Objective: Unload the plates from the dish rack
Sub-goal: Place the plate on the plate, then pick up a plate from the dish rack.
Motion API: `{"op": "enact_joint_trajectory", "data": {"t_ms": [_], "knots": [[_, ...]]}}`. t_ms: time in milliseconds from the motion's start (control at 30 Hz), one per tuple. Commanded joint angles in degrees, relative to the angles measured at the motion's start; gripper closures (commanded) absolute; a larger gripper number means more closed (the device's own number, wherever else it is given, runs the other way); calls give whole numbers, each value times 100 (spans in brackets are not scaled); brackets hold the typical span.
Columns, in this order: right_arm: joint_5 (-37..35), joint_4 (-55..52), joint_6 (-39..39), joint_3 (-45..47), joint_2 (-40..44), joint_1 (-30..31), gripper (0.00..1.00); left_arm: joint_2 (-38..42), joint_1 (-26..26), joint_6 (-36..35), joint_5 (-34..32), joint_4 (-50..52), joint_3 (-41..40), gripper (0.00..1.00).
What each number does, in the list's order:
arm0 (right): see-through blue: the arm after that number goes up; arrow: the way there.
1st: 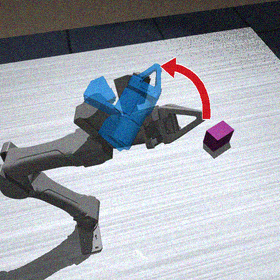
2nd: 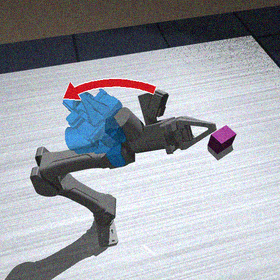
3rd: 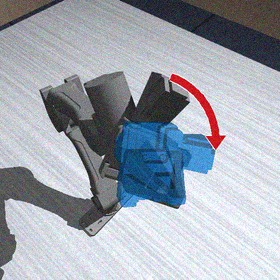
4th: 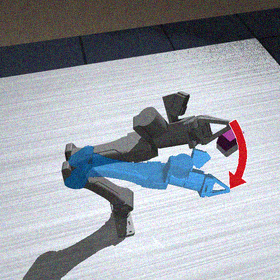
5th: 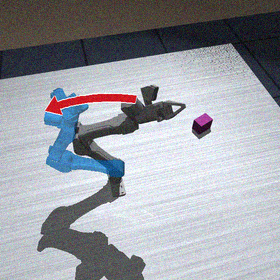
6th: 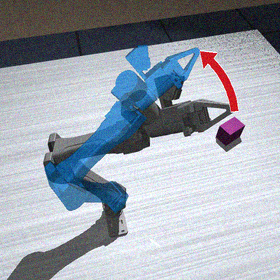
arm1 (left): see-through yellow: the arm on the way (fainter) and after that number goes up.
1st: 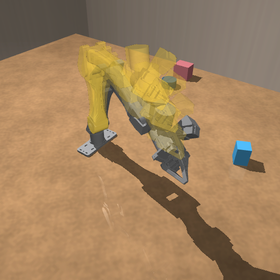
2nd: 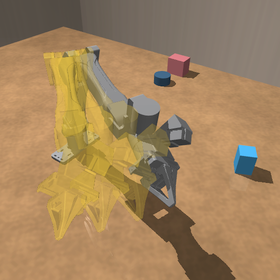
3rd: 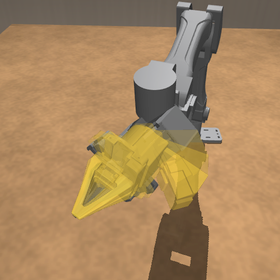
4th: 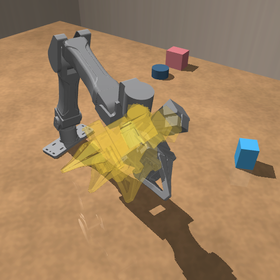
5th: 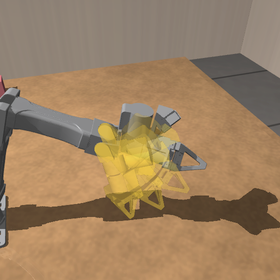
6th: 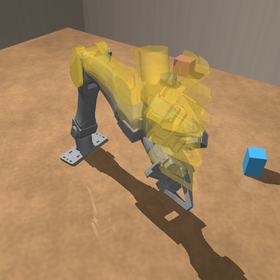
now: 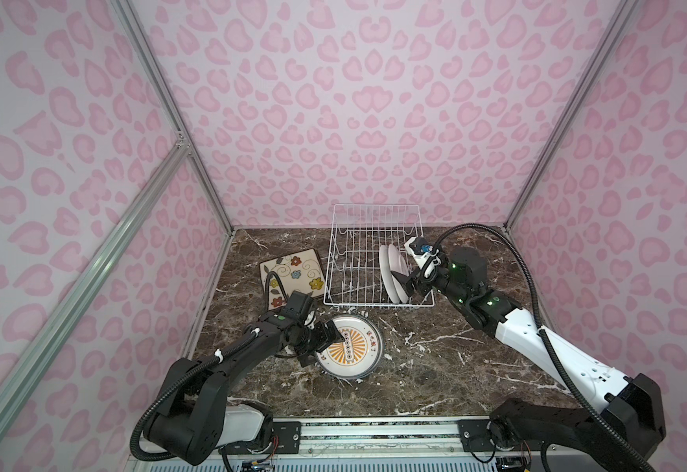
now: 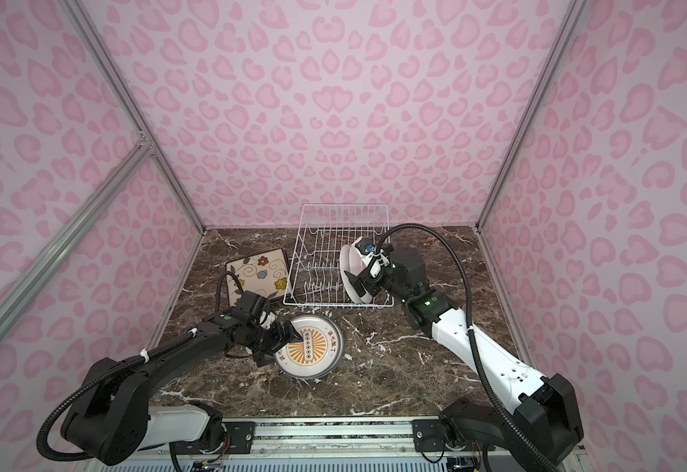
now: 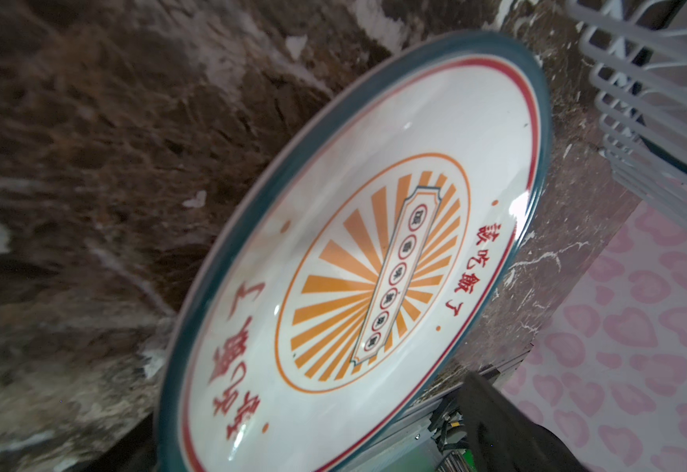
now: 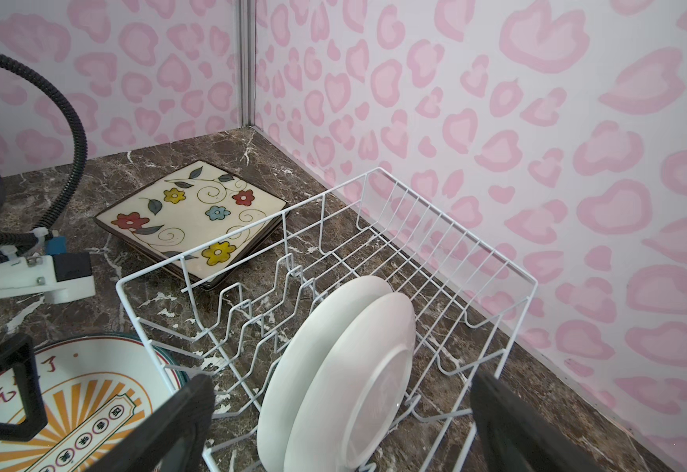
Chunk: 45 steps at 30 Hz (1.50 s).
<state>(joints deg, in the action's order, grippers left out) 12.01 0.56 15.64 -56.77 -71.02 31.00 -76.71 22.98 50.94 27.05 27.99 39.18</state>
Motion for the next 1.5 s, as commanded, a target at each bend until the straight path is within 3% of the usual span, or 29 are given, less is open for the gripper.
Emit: {"op": "enact_joint_trajectory", "data": {"t_ms": [0,367,667,933,1133,1467], "knots": [[-33,129,44,34,-33,7,1,-84,18,-98,-12,188,132,4],[-96,87,150,30,-62,4,1,-258,15,-539,-447,915,441,3],[-217,224,141,197,36,6,1,294,-3,-1051,-845,1173,1031,3],[-340,204,229,190,98,2,1,100,-92,-2053,-898,1887,2685,3],[-1022,244,-30,326,318,-24,1,-449,-89,-2263,-710,1827,3748,5],[-1138,-213,-333,391,722,-352,1,-1593,64,-2308,-245,1505,5054,9]]}}
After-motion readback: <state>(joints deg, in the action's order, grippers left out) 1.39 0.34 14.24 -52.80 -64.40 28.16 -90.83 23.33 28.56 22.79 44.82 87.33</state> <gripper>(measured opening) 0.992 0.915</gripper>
